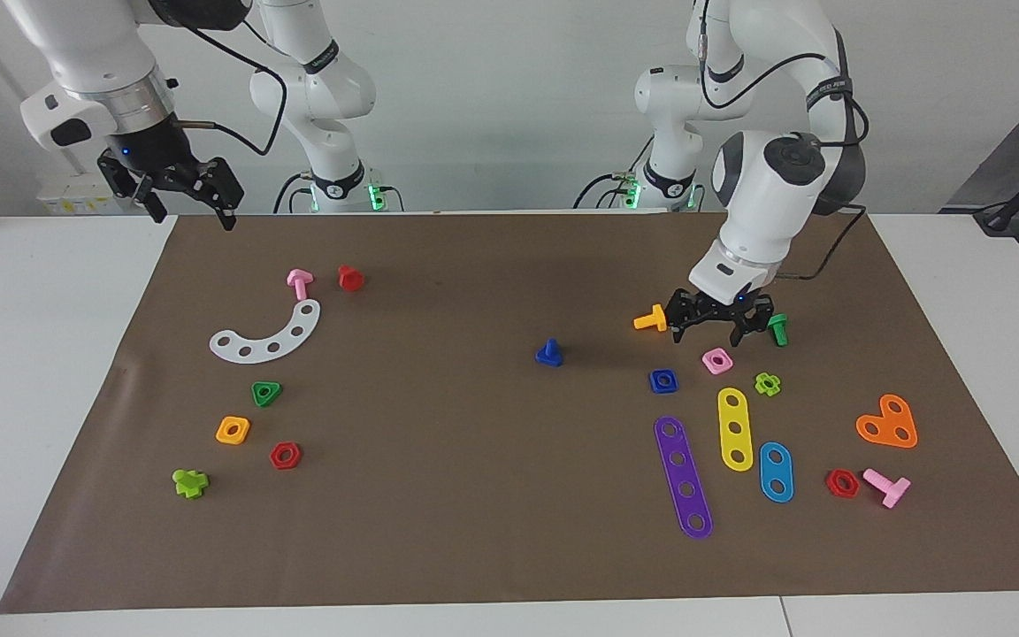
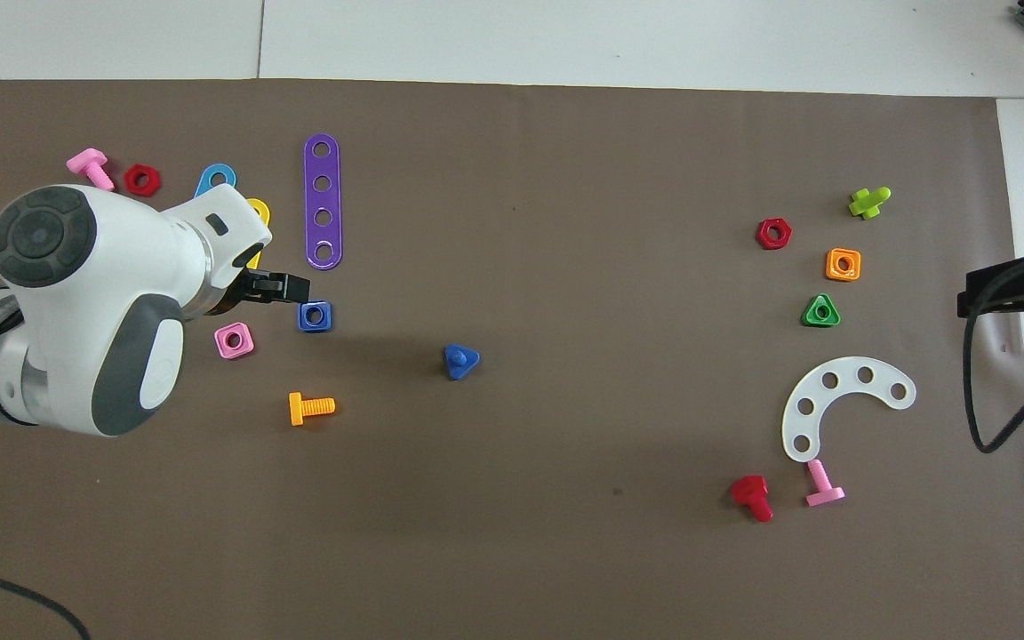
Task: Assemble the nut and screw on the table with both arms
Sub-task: 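Reach the left gripper over the blue square nut, then close the left gripper on the blue square nut and lift it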
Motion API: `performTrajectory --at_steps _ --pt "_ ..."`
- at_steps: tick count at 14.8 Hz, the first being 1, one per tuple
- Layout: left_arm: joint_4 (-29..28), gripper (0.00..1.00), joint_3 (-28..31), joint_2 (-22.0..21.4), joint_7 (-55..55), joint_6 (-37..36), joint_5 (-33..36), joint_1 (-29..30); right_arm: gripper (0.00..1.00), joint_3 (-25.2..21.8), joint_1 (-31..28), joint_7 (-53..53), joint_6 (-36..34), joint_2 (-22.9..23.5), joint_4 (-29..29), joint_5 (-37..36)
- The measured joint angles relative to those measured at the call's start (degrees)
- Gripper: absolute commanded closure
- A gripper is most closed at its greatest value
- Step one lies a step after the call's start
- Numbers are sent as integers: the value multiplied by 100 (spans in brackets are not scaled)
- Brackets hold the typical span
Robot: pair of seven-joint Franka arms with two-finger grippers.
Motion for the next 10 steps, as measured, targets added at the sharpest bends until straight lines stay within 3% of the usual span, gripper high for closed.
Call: performTrajectory --at_steps 9,10 --pt "-98 1 -26 805 -518 785 84 -198 0 14 75 0 -164 2 -6 129" --pt "-100 5 -26 901 -570 820 101 -203 0 14 75 0 -164 2 -7 129"
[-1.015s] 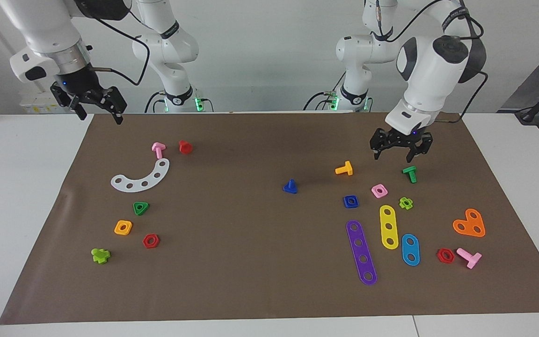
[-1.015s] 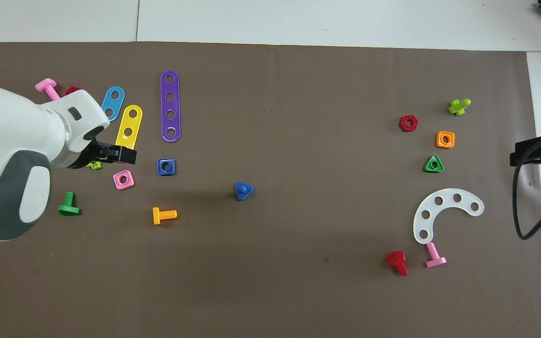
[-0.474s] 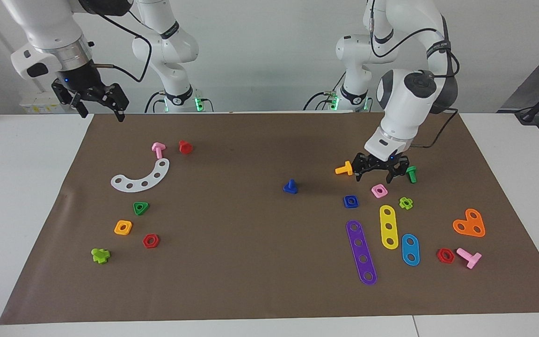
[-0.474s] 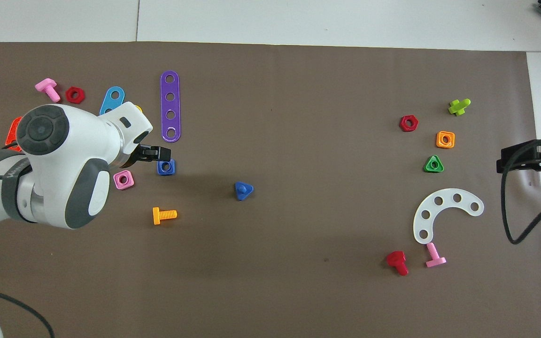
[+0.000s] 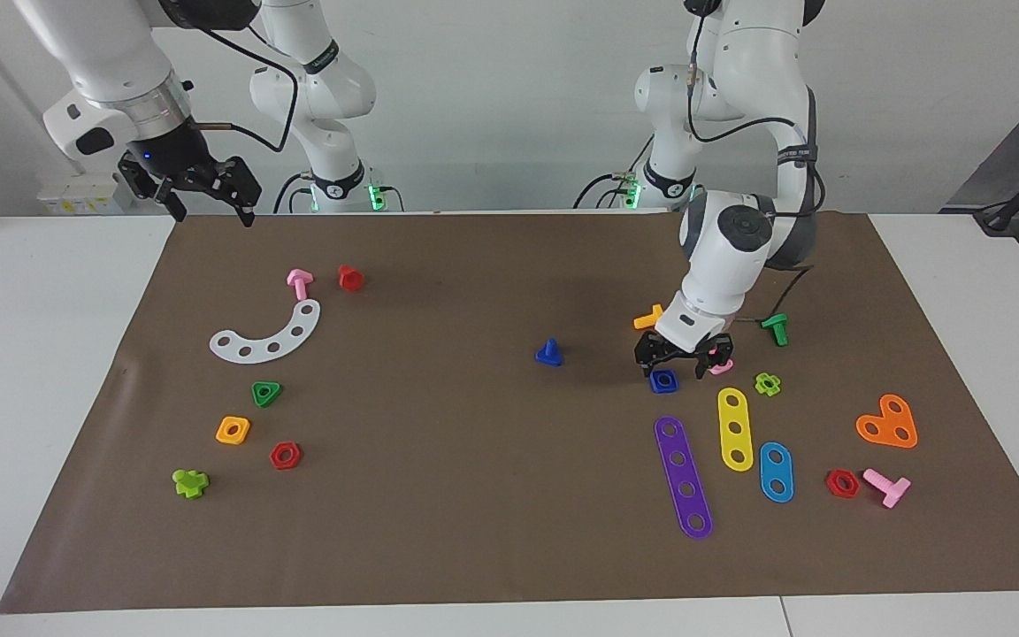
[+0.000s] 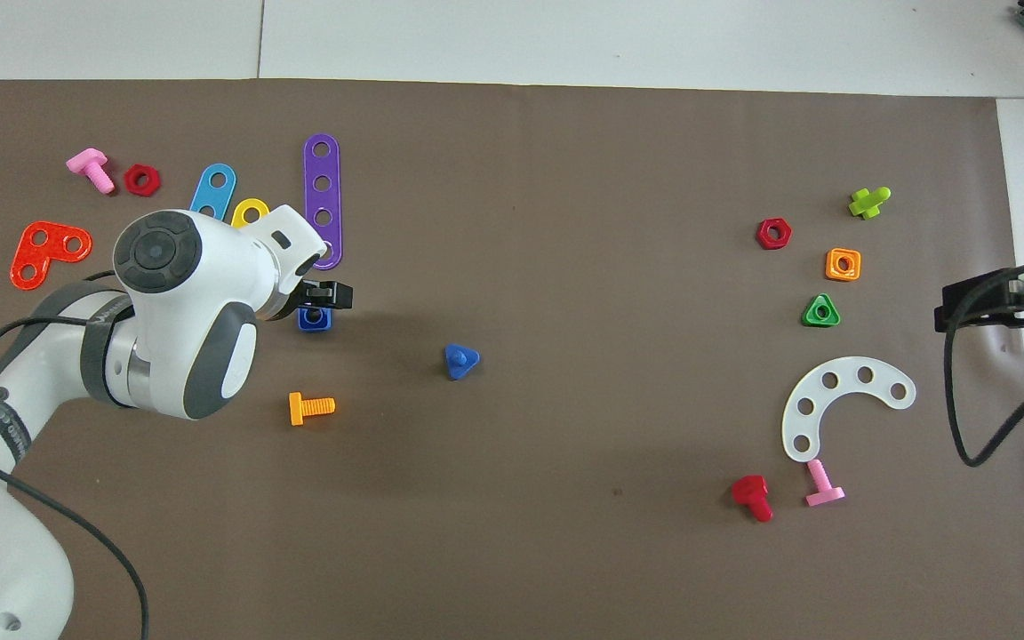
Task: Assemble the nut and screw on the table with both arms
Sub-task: 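Close the left gripper on the blue square nut and lift it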
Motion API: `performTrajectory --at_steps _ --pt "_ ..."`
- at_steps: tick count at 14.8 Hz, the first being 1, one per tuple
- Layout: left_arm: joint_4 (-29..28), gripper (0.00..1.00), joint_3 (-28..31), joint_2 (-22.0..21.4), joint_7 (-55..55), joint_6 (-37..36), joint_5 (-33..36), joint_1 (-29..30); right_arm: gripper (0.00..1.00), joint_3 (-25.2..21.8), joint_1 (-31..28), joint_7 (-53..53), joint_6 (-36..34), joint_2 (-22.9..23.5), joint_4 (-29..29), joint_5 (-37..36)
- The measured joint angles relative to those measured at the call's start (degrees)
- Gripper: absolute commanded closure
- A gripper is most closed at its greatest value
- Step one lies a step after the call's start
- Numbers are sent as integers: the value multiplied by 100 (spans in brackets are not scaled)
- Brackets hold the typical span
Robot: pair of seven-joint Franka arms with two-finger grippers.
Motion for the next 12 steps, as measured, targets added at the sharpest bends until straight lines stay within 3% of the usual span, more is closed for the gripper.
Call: performTrajectory --at_steps 2,5,12 --pt "-56 10 0 95 -29 52 4 -2 0 0 0 0 0 0 -2 0" --pt "-241 27 0 108 -50 248 5 -2 0 0 1 0 -1 0 -4 0" --pt "-313 30 0 108 -65 310 7 -3 0 0 1 0 -6 0 -5 0"
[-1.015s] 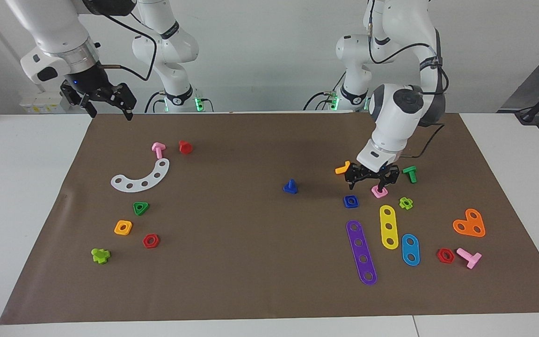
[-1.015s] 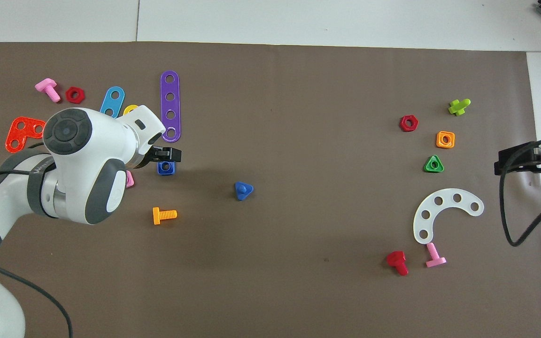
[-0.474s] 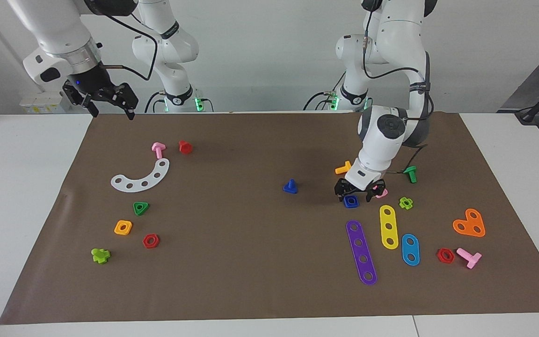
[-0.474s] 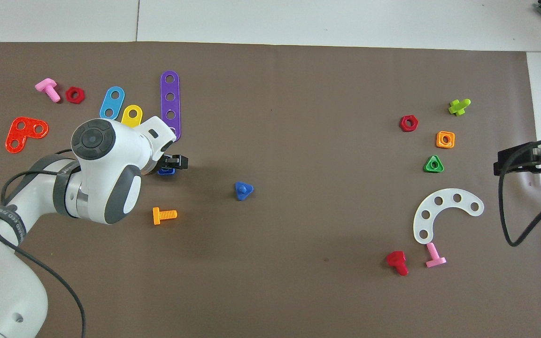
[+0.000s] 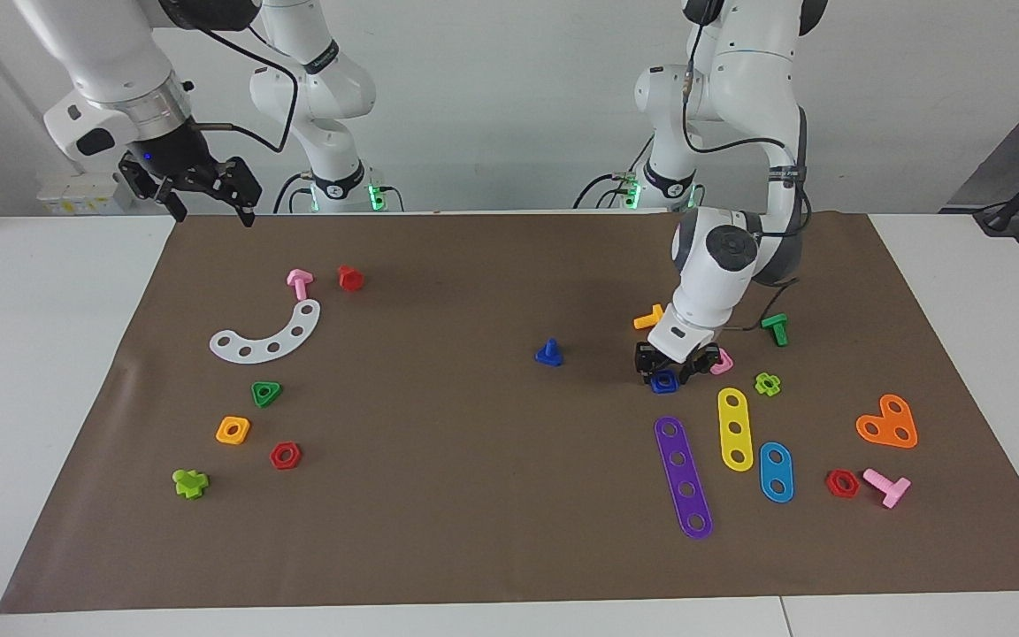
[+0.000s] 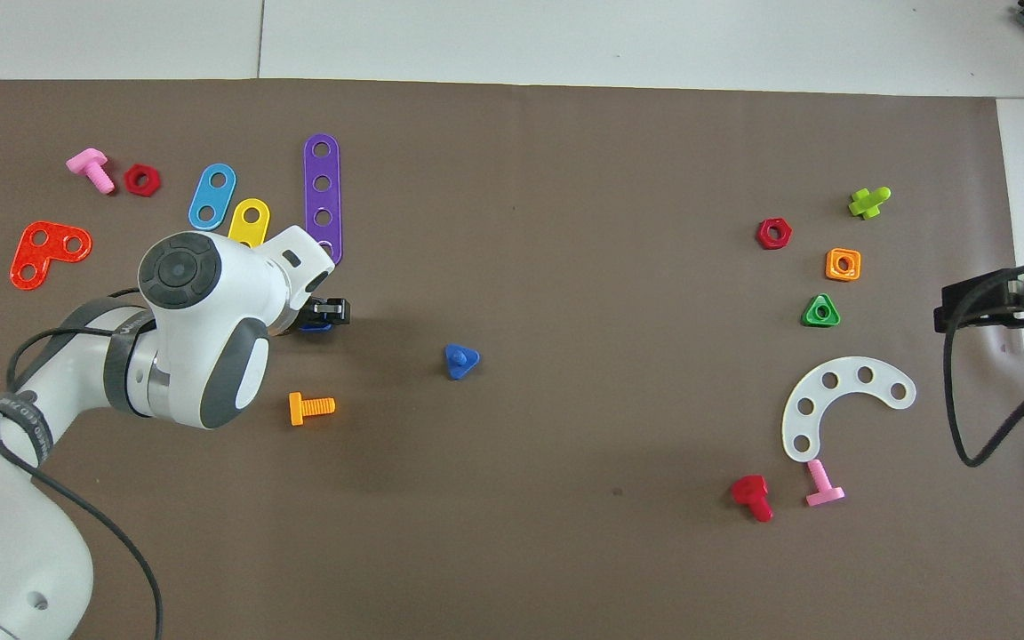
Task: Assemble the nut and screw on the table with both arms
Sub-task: 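Close the left gripper on the blue square nut and lift it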
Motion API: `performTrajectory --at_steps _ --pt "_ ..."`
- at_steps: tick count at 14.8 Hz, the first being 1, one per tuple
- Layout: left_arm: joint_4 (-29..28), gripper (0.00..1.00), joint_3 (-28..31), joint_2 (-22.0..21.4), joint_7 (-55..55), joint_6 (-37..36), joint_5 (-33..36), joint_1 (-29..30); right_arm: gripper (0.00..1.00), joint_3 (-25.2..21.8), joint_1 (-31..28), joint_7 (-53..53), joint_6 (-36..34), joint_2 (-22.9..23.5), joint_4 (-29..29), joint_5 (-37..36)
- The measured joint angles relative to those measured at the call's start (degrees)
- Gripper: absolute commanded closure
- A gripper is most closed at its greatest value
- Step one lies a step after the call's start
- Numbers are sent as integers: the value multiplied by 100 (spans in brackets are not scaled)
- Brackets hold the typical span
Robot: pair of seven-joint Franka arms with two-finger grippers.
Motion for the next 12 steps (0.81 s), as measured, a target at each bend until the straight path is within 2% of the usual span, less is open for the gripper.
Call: performTrajectory --at_steps 2,5,8,12 --pt "-1 38 0 0 -4 2 0 0 0 0 0 0 -15 0 0 0" --pt "-1 72 0 0 -23 8 0 0 0 0 0 0 -23 0 -1 0" --pt "14 81 2 -19 -98 26 1 0 0 0 0 0 -24 0 -1 0" --pt "183 85 5 -82 -136 -13 1 0 0 0 0 0 -24 0 -1 0"
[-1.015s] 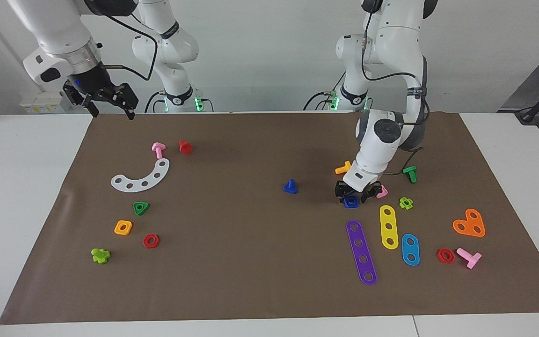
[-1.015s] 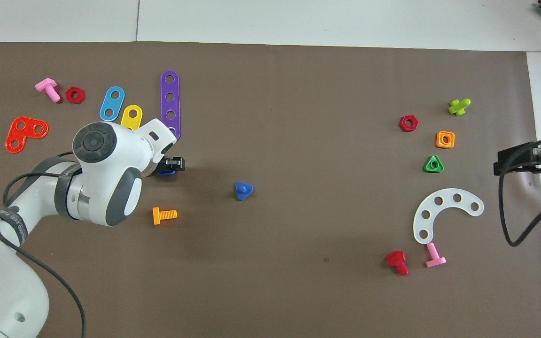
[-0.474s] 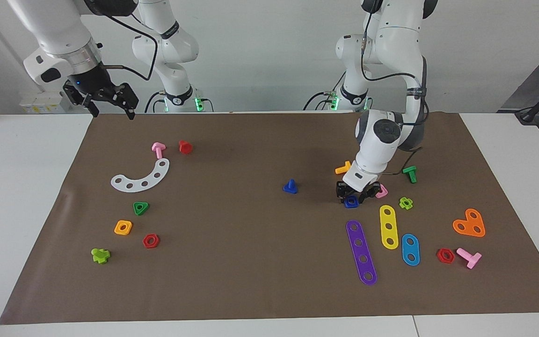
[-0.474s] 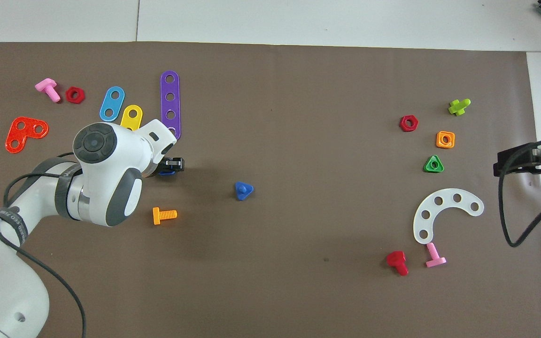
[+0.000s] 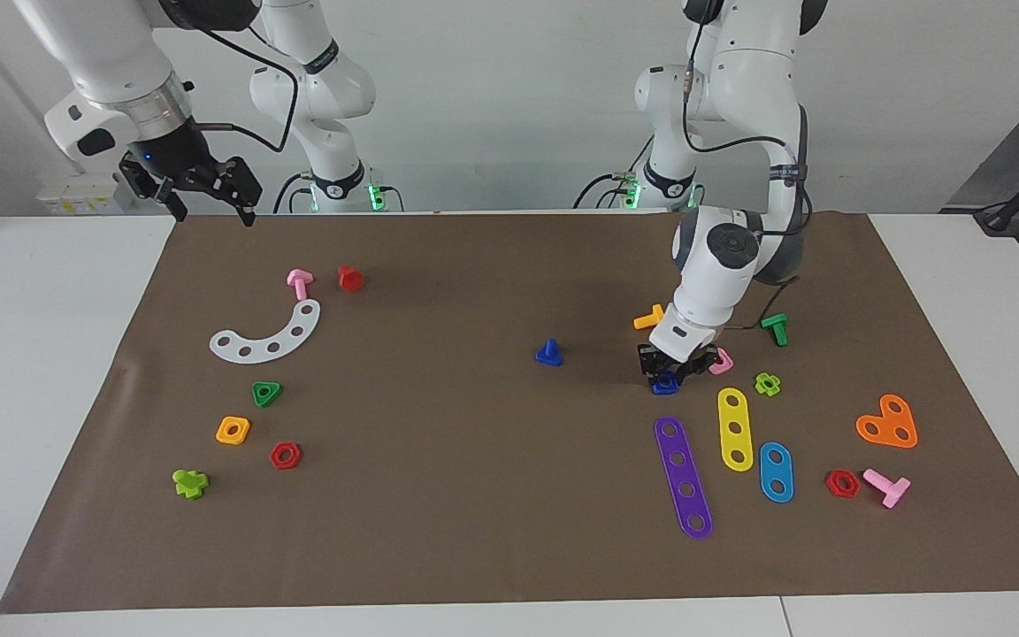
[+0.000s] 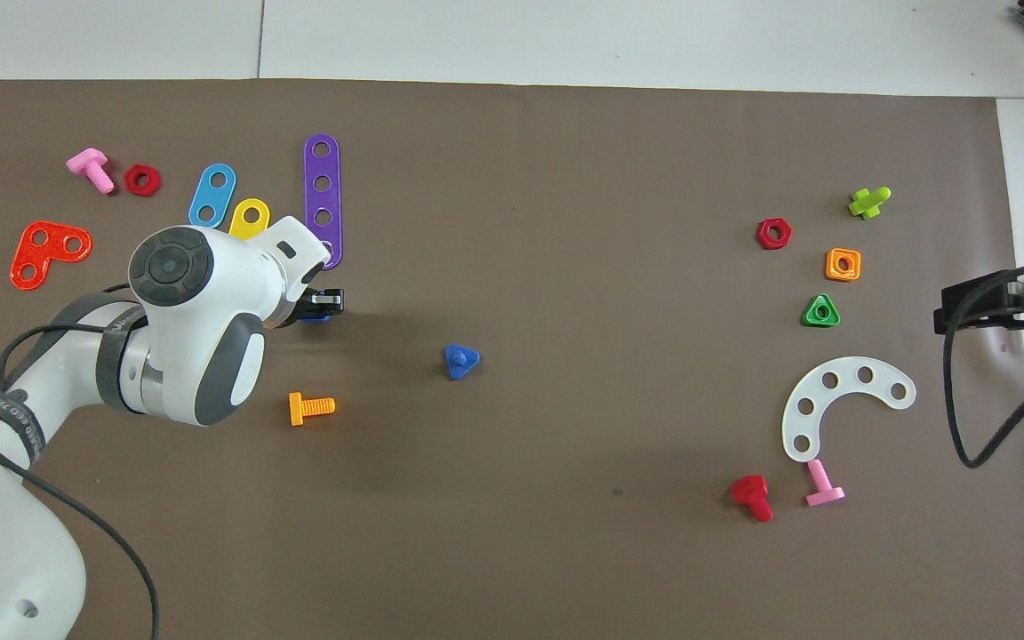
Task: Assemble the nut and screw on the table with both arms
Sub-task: 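Close the left gripper on the blue square nut and lift it, then carry the blue nut with the left gripper above the blue bolt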
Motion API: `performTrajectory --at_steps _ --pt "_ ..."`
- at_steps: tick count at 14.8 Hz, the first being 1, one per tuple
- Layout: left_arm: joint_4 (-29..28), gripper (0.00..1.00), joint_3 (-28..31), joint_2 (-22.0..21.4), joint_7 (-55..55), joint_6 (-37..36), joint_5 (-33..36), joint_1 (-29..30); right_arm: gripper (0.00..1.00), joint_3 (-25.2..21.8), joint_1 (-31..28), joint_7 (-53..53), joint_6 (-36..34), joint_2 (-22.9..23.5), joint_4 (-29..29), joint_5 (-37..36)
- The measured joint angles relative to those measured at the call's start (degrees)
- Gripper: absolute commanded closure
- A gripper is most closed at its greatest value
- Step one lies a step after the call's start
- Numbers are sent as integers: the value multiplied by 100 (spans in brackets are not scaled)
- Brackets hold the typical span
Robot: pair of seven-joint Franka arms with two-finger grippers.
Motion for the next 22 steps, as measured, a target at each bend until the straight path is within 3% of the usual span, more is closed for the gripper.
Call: performTrajectory --at_steps 4,8,12,22 --pt "601 84 -74 -33 -90 -668 9 -41 0 0 0 0 0 0 0 0" --pt "959 84 -444 -35 -1130 -1007 545 -324 0 0 0 0 0 0 0 0" --pt "1014 83 -552 -34 -1811 -1032 616 -788 0 0 0 0 0 0 0 0" --pt "1036 82 -1070 -37 -2054 -1253 617 -803 0 -5 -10 0 0 0 -3 0"
